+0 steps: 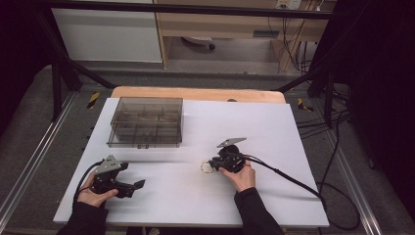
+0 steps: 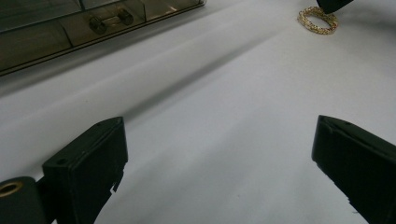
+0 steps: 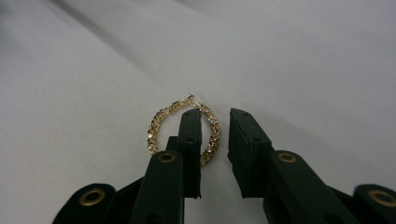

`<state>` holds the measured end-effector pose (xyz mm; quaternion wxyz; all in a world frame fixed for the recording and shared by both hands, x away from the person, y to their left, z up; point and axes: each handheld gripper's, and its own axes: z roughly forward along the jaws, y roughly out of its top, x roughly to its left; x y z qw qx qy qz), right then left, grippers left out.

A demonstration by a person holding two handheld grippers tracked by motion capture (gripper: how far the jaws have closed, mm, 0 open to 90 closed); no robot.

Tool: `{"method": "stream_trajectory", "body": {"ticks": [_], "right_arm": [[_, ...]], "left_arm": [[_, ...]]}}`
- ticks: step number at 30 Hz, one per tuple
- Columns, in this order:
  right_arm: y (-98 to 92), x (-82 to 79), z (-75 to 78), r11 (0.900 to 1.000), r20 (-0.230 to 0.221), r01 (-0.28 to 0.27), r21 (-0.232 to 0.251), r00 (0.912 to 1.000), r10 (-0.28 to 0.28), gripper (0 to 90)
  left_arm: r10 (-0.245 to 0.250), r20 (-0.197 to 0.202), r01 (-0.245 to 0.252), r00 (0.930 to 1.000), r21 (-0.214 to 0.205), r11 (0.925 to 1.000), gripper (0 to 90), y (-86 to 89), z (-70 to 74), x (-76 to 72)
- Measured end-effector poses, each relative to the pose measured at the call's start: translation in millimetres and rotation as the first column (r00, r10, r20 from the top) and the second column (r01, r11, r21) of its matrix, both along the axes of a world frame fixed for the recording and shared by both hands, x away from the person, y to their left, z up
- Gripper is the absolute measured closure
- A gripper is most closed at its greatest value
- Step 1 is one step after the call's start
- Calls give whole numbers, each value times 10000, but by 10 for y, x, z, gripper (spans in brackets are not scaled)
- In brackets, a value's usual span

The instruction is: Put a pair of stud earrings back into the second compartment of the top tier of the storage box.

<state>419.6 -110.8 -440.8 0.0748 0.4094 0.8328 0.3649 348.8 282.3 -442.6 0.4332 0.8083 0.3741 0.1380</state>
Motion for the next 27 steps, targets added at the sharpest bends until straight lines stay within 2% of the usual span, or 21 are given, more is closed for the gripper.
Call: {"method": "stream_trajectory", "body": {"ticks": [11,18,27], "right_arm": [[10,1,-9,9998,-182,127,174,9998,-124,810],[18,-3,-22,9997,-106,183,184,9998,-181,863],[14,-10,-13,9997,-98,187,175,9998,-186,872]], "left_arm": [[-7,-6,7,10000,12,10000,33,-3,-1,1],[-5,1,5,10000,21,10000,33,-3,-1,1],[1,4,-1,10000,27,10000,33,-3,0,0]]}}
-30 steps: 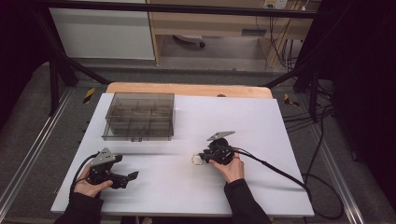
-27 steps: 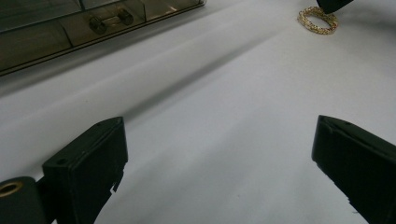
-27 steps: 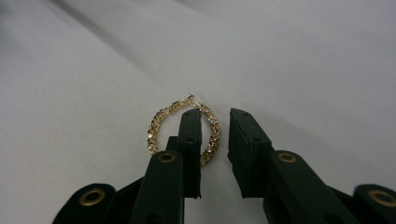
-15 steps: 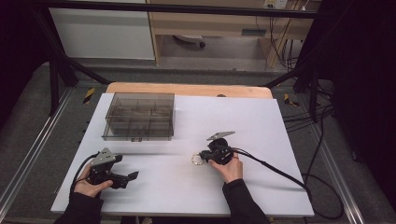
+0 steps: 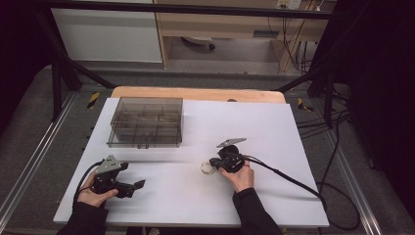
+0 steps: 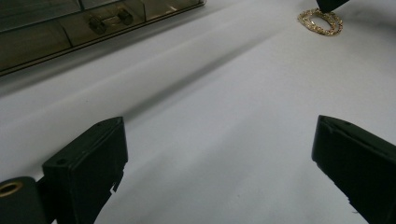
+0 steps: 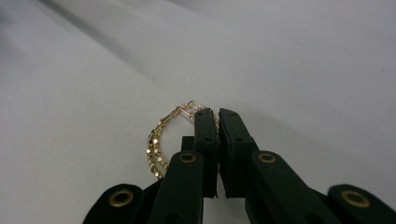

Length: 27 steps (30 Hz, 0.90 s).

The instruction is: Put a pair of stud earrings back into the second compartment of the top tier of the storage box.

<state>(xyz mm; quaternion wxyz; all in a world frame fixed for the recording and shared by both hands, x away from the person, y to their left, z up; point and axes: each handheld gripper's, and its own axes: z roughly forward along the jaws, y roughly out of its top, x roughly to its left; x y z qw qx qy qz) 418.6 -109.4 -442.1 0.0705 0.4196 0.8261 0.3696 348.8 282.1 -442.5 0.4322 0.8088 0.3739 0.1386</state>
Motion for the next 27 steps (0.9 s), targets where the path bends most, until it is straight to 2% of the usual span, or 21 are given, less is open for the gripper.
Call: {"method": "stream_trajectory", "body": {"ticks": [13,27], "right_arm": [[-27,-28,82,9997,68,-173,200,9998,172,876],[-76,-89,234,9978,529,-360,555,9981,330,875]], "left_arm": [[0,8,0,10000,-4,10000,33,0,3,-1],[-36,7,36,10000,-15,10000,33,0,3,-2]]}}
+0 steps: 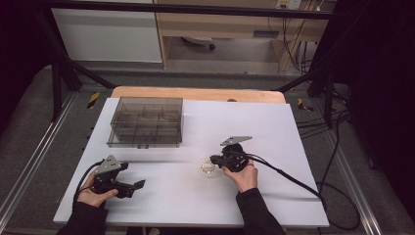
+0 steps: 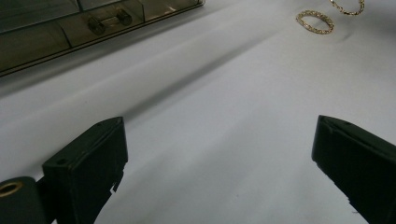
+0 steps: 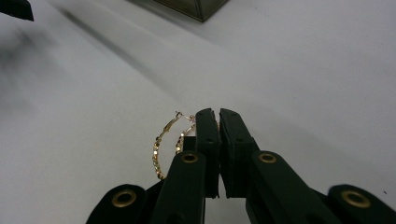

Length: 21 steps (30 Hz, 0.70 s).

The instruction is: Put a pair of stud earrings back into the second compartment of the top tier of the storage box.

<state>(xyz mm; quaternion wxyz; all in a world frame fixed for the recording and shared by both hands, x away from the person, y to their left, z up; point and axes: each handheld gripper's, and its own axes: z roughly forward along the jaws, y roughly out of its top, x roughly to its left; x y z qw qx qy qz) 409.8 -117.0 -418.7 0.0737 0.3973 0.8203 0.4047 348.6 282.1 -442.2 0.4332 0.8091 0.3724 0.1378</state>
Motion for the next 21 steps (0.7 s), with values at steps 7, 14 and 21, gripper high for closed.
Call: {"method": "stream_trajectory", "body": {"ticks": [7,14,21], "right_arm": [[43,-17,59,9999,130,-89,79,9999,88,876],[106,-12,136,9996,320,-234,129,9992,230,876],[170,-15,211,9991,472,-349,243,9983,337,876]], "left_arm": [[-10,3,10,10000,6,10000,33,-1,2,-2],[-25,8,25,10000,-4,10000,33,1,5,-3],[-44,0,44,10000,4,10000,33,-3,4,-4]]}}
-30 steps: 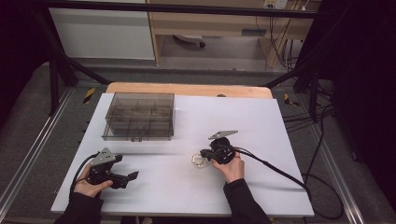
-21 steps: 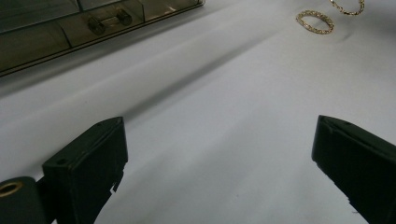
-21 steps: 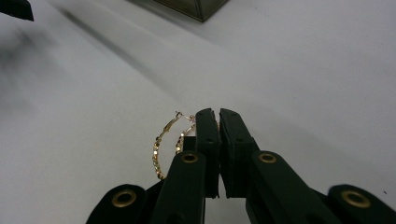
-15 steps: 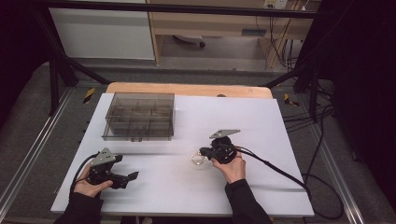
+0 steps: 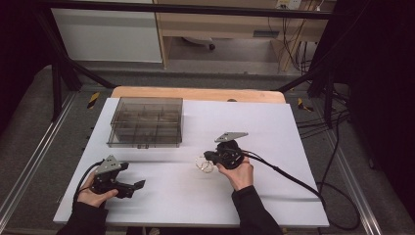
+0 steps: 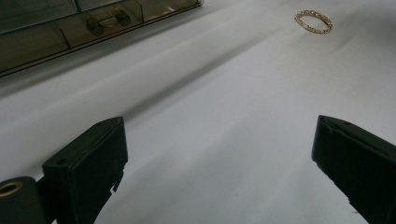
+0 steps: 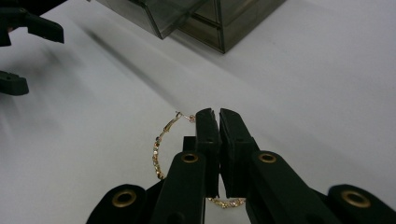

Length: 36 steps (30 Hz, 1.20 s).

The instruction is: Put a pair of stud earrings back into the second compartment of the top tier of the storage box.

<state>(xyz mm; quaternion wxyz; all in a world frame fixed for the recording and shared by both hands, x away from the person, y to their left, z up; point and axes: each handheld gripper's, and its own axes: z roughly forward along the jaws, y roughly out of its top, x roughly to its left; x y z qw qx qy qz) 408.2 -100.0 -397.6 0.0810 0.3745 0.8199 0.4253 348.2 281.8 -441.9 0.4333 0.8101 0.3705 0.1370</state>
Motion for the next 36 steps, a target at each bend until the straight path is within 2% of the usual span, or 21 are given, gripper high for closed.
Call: {"method": "stream_trajectory", "body": {"ticks": [25,36], "right_arm": [[378,25,351,9971,616,-582,491,9966,551,876],[526,66,415,9967,740,-604,538,9957,564,876]], "left_arm": [[-27,-17,27,10000,-29,10000,33,3,2,0],[-39,-20,39,10000,-16,10000,33,3,1,-1]]}}
